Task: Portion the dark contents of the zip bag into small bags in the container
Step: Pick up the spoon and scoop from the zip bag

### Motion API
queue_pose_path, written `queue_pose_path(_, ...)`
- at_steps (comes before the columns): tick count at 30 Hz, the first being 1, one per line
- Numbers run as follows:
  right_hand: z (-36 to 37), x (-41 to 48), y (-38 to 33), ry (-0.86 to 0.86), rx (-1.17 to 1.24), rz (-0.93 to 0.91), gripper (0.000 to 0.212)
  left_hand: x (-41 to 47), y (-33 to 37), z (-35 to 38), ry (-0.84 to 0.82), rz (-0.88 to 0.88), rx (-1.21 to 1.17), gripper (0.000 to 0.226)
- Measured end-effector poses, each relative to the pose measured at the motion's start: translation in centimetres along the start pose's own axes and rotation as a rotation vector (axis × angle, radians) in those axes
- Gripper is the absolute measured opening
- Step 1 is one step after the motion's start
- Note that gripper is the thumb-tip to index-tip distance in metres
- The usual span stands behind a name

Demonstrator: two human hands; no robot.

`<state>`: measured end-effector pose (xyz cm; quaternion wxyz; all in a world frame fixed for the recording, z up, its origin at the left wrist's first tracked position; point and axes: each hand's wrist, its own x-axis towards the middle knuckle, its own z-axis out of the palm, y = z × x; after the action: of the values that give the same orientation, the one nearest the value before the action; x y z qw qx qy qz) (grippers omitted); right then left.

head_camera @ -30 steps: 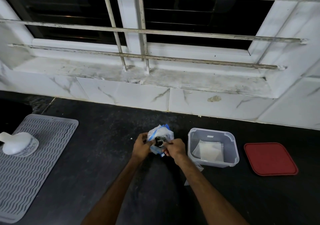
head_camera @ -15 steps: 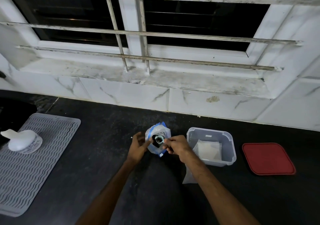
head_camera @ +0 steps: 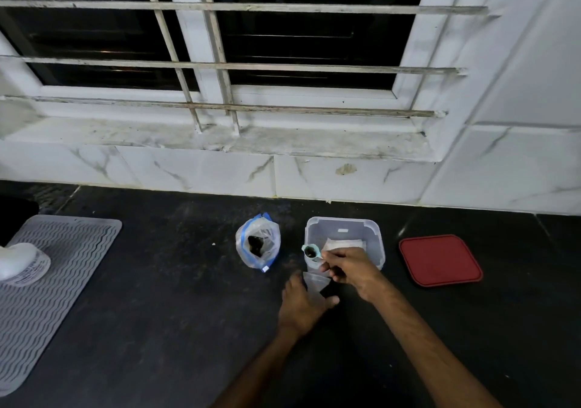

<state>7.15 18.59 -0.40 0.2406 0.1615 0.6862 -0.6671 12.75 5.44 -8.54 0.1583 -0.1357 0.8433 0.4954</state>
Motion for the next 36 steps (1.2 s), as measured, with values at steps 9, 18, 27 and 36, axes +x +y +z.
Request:
queue_pose_path(9, -3.8, -1.4, 1.2, -0.013, -0.149, -0.091, 0.017, 1.1, 0.6, 2.6, 0.223, -0.038, -0.083, 0.048)
queue_pose_path(18, -3.5, -0.7, 2.4, 0.021, -0.763, -0.397, 0.01, -0.5, 1.3, 2.7, 0.264, 0.118, -0.222, 0.042)
queue_pose_path(27, -3.4, -1.7, 3.7, 0.069, -1.011, -0.628, 0.013, -1.2, 1.1, 3.7, 0.266, 0.089, -0.248, 0.043)
queue_pose_path(36, -4.3, -0.9, 3.8, 0.209, -0.426, -0.432, 0.011, -0.5, 0.3, 3.9, 0.176, 0.085, -0.295, 0.063)
